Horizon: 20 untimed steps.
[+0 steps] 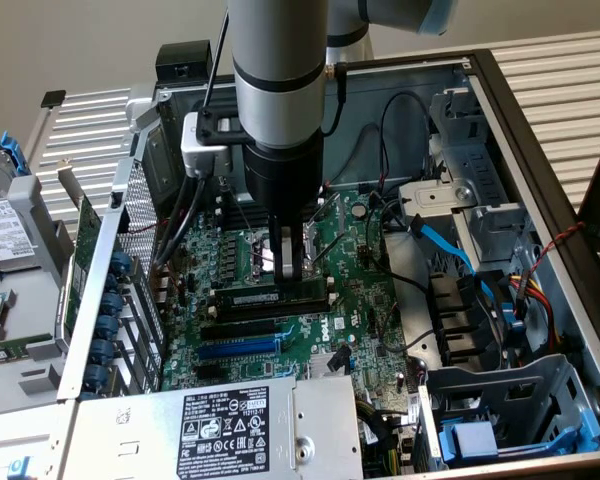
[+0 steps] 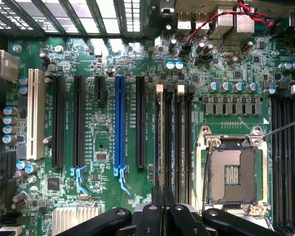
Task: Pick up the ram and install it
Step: 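Insert the ram into the slot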
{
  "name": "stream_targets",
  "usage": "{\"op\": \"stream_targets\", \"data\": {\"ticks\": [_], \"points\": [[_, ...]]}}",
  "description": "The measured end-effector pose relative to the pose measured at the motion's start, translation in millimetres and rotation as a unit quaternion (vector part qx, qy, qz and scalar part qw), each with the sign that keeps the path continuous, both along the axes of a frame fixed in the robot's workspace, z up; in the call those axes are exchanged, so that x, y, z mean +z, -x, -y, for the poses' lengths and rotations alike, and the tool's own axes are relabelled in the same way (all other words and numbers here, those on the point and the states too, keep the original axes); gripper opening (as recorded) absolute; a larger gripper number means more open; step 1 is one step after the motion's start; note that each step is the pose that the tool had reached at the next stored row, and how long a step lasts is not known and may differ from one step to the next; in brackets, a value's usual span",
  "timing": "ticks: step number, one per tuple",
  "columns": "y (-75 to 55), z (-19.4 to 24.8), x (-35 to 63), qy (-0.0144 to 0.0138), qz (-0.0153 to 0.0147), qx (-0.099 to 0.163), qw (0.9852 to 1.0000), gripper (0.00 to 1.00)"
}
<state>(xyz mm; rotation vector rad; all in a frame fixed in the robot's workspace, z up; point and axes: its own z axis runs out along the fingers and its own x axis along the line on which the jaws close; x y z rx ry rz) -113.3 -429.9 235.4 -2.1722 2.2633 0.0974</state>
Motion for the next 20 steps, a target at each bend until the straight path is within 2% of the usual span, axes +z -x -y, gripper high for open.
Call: {"op": "stream_targets", "data": {"ticks": [20], "points": [[1.5, -0.4, -2.1, -0.0009, 0.0002, 0.001, 1.0000, 0.12]]}}
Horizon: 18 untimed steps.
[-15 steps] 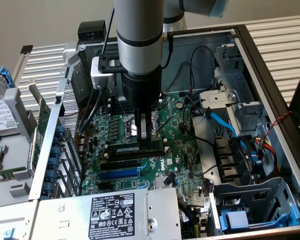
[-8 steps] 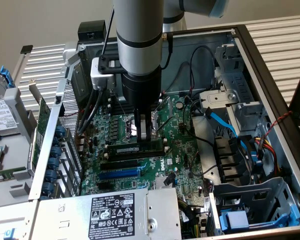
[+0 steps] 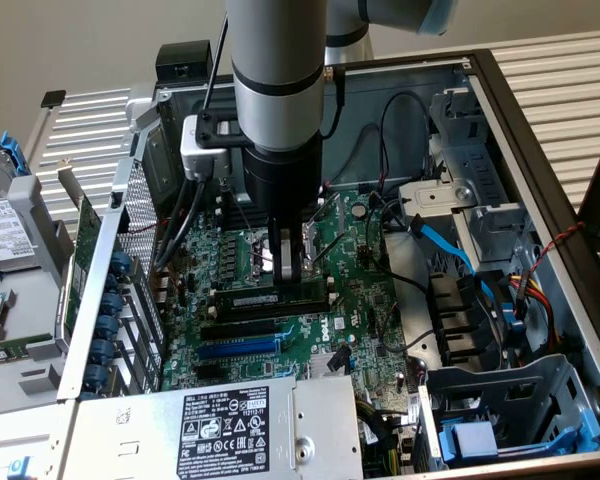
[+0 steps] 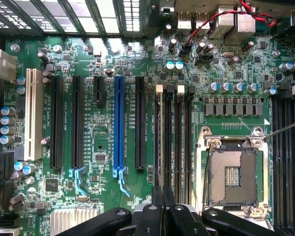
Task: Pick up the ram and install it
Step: 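Insert the ram into the slot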
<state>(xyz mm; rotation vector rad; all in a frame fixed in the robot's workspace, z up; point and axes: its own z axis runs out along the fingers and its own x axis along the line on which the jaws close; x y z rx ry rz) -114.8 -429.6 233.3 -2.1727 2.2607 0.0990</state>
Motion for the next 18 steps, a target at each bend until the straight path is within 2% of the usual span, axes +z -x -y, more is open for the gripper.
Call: {"op": "stream_targets", "data": {"ticks": [18], "points": [[1.5, -0.1, 0.0, -0.0002, -0.0002, 0.000, 1.0000, 0.12]]}}
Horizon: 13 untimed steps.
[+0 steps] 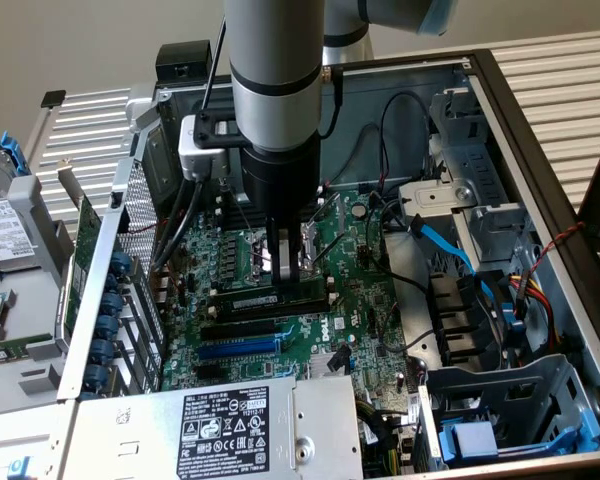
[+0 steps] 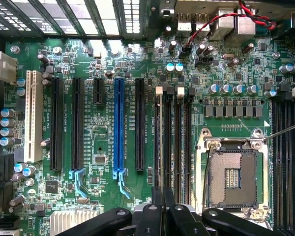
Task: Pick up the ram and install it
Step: 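Insert the ram into the slot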
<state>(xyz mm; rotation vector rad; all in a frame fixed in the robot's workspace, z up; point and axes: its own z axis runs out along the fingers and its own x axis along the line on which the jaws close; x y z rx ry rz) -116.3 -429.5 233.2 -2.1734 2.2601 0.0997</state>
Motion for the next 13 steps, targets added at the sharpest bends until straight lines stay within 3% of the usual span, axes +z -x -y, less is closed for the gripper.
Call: {"op": "stream_targets", "data": {"ticks": [11, 13], "points": [[0.1, 0.0, 0.0, -0.0001, -0.0001, 0.000, 1.0000, 0.13], [0.1, 0.0, 0.0, 0.0000, 0.0000, 0.000, 1.0000, 0.26]]}}
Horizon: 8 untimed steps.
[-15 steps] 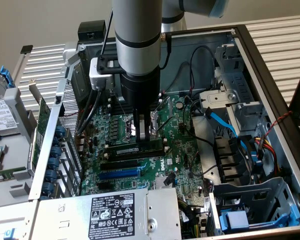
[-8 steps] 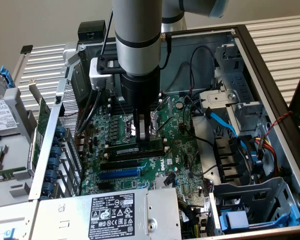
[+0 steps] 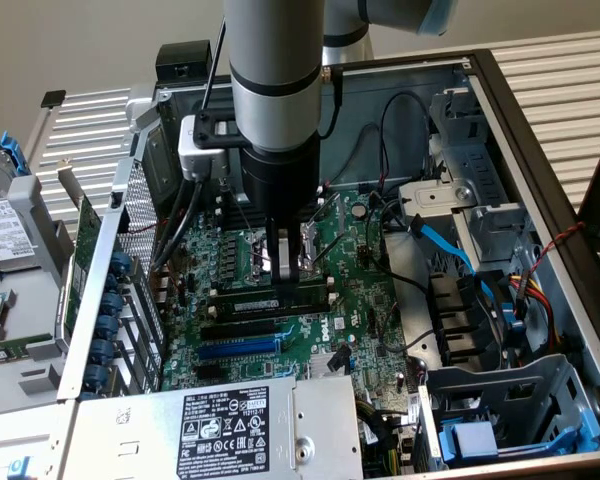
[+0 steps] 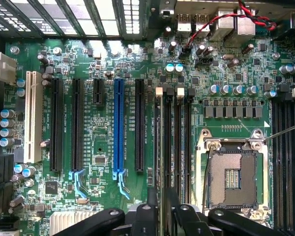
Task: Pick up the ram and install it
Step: 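Insert the ram into the slot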
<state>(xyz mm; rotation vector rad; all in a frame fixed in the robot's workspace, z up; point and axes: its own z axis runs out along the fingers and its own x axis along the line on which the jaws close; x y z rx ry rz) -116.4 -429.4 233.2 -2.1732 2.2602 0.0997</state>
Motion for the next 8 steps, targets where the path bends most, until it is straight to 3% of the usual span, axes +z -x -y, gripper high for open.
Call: {"op": "stream_targets", "data": {"ticks": [1, 3, 4, 8], "points": [[-0.1, 0.0, 0.0, 0.0000, 0.0000, 0.000, 1.0000, 0.32], [-0.1, 0.0, 0.0, 0.0000, 0.0000, 0.000, 1.0000, 0.32], [-0.1, 0.0, 0.0, 0.0000, 0.0000, 0.000, 1.0000, 0.38], [-0.1, 0.0, 0.0, 0.0000, 0.0000, 0.000, 1.0000, 0.38]]}}
